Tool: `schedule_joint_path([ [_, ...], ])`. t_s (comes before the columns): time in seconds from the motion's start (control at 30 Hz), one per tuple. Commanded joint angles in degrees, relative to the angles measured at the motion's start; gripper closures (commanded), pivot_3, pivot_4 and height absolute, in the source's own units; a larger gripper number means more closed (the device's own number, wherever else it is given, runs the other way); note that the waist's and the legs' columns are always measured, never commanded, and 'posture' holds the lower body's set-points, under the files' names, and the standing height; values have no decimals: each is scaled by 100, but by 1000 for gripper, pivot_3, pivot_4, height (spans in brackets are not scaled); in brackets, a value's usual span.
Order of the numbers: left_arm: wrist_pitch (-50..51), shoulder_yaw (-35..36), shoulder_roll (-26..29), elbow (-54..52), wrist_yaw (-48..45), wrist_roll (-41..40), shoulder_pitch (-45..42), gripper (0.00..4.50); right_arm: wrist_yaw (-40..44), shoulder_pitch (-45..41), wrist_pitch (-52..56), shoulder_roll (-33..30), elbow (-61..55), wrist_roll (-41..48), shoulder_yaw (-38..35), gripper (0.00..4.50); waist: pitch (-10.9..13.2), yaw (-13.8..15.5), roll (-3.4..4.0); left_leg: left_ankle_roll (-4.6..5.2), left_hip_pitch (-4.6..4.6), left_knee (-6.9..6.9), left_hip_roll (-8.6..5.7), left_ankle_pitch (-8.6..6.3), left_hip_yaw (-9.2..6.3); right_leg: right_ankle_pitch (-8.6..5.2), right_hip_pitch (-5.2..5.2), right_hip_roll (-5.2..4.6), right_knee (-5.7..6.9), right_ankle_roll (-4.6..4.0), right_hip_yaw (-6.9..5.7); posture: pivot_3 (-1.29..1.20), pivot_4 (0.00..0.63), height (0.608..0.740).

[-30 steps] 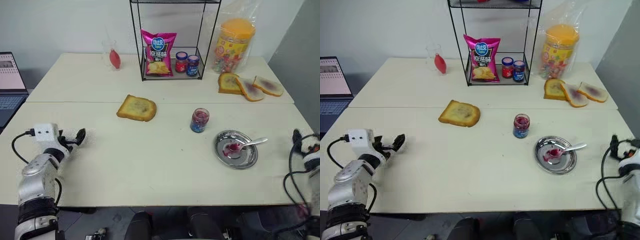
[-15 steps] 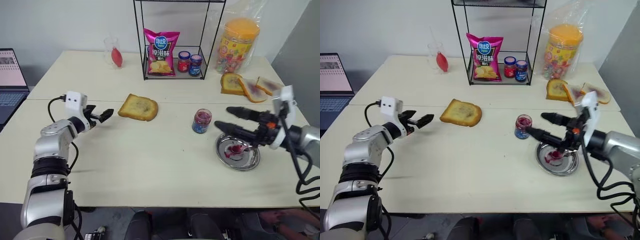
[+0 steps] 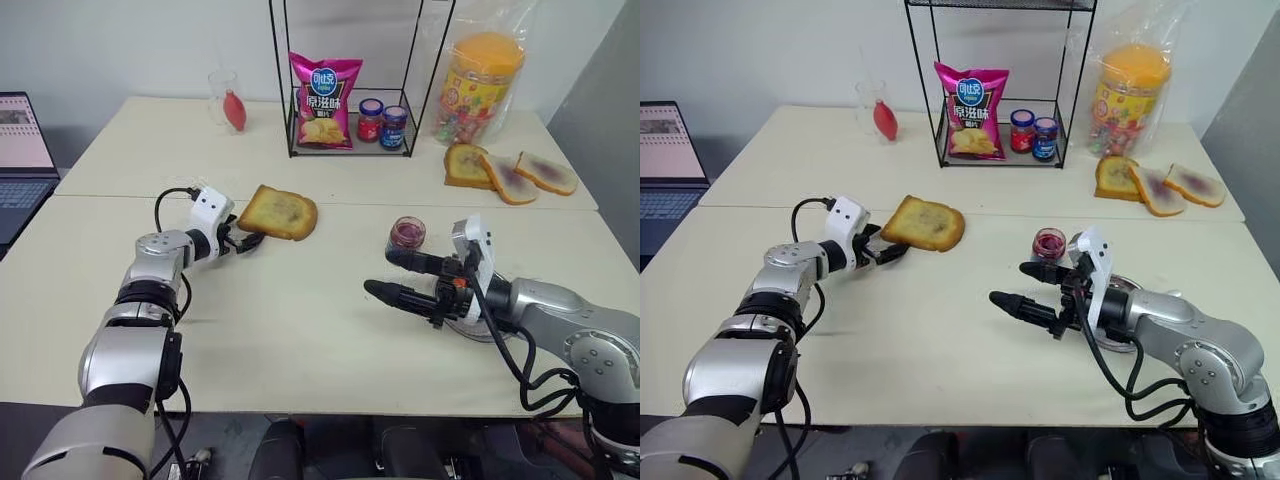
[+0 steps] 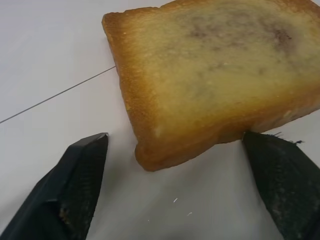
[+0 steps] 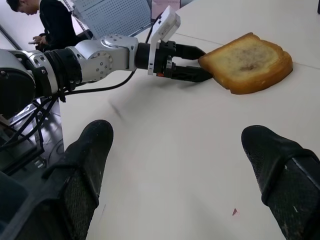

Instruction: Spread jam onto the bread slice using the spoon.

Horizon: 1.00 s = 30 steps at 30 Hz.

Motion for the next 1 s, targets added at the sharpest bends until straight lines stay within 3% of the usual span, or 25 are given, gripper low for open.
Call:
schedule_joint_path([
  [0.03,-154,61,-66,147,-67,95,-182,1168,-186,-175,-34,87,-167,72,-177,0,0,0,0,0,0,2,0,0,0,0,0,0,1,0,0,0,150,740],
  [0.67,-301,118,-192,-116,-626,122,-158,4445,-210,-47,-168,130,-192,-46,-158,0,0,16,0,0,-1,4,0,1,-2,7,2,0,2,-9,-2,0,150,740],
  [0.8,-208,-285,-119,-937,-1799,182,354,4445,-141,12,-225,134,-177,-97,-139,0,0,15,0,0,-1,3,0,1,-2,7,1,0,2,-10,-1,0,150,740],
  [1.0,505,-638,354,-3352,-3000,-131,1614,4445,16,67,-243,112,-154,-119,-129,0,-1,-15,2,0,6,-1,6,1,0,8,2,0,7,-13,3,0,150,740],
])
